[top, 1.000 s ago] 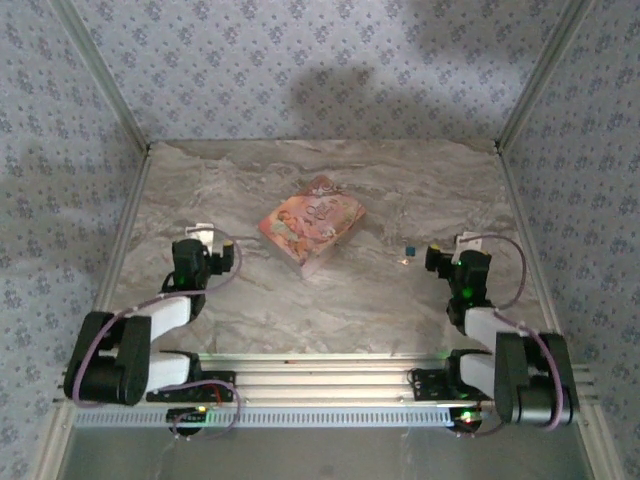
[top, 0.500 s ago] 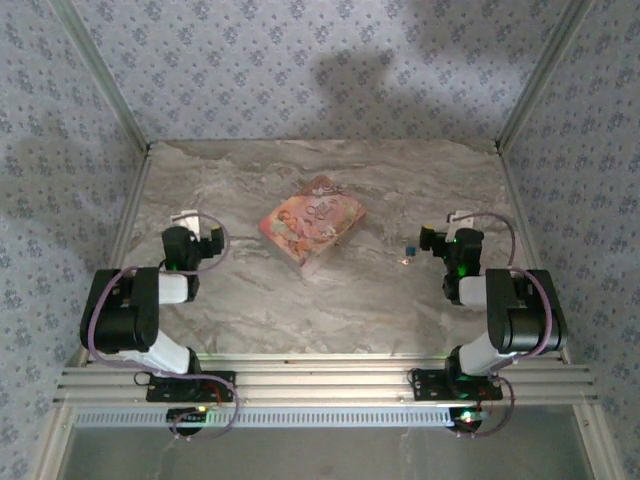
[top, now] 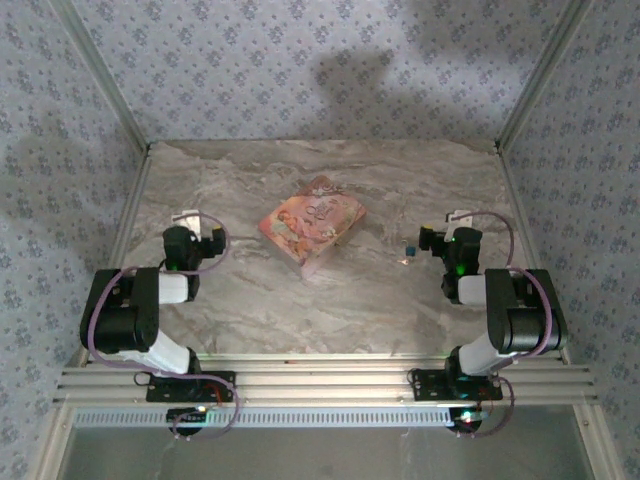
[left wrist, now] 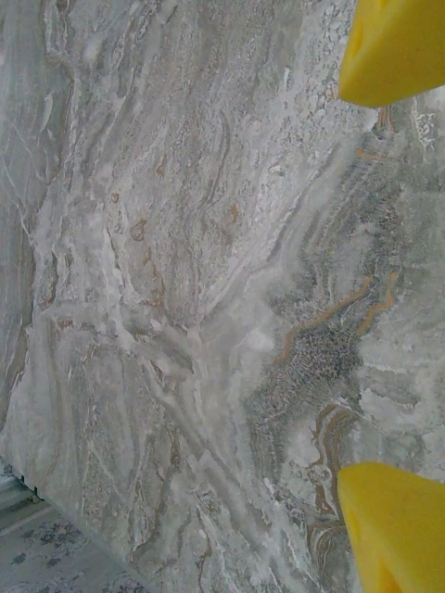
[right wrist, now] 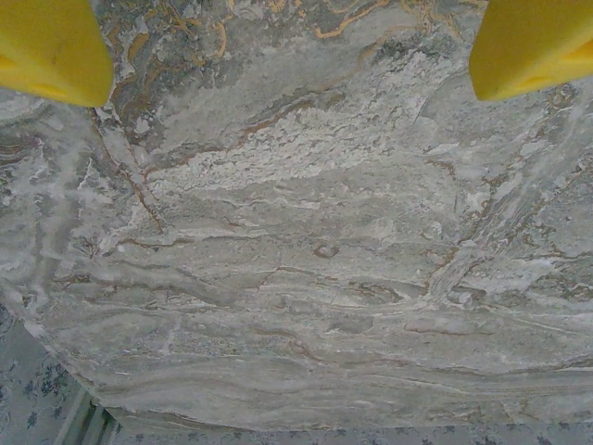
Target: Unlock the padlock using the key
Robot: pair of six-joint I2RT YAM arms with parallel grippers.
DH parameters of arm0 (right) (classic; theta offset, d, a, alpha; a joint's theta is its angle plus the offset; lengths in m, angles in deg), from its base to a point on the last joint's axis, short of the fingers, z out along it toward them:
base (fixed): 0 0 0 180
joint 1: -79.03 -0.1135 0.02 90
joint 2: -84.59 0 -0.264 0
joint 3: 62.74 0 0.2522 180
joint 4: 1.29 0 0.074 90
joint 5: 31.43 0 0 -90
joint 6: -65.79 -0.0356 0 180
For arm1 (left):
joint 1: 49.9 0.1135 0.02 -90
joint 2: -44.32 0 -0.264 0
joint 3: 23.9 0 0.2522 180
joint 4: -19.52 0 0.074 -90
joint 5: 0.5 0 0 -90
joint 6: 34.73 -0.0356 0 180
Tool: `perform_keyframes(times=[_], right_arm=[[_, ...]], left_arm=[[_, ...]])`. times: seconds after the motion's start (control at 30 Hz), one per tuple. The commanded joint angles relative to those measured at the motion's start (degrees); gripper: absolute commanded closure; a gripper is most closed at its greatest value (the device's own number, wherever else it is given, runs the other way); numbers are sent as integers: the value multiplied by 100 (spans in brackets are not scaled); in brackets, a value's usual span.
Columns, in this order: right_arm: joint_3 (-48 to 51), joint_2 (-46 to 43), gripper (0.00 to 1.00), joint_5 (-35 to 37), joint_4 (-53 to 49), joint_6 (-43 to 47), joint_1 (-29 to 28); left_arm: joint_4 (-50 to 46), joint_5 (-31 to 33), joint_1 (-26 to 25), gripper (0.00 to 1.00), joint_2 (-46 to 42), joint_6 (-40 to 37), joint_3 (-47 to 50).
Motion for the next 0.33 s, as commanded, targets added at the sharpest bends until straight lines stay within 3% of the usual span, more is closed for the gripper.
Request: perform_keyframes(times=[0.0,0.3], right_arm=[[-61,-7,0,134,-15,104,-23],[-103,-1,0,-92,-95,139,17]], left_arm=[[37,-94,9,2,-40,70,-86],[37,-98,8,2,-41,69,-86]])
